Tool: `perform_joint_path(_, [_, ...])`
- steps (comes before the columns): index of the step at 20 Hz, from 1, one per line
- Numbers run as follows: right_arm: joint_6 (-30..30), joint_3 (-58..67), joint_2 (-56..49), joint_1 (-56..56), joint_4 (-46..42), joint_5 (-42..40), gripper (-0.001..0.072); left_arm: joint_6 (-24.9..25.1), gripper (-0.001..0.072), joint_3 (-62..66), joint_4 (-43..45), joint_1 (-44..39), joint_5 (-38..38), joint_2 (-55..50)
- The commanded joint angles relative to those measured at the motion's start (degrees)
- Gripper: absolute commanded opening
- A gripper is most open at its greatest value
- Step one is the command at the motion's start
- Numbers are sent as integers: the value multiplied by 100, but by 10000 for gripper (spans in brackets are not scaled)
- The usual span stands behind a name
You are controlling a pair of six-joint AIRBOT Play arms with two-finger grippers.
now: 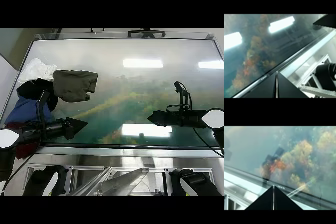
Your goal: Fold the shirts.
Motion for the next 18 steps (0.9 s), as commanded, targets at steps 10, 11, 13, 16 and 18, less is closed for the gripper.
perform_joint_path(10, [2, -2, -4, 4, 0, 0, 30, 2, 18, -2, 0, -2, 2, 4])
perform_joint_path(11, [2, -2, -4, 4, 0, 0, 30, 2, 18, -2, 0, -2, 2, 4])
perform_joint_path(13, [2, -2, -4, 4, 0, 0, 30, 2, 17, -2, 0, -2, 2, 4])
perform_joint_path(16, [2, -2, -4, 4, 2, -2, 30, 2, 17, -2, 0, -2, 9, 4])
perform_joint_path(18, [2, -2, -4, 4, 0, 0, 30, 4, 17, -2, 2, -2, 57, 4])
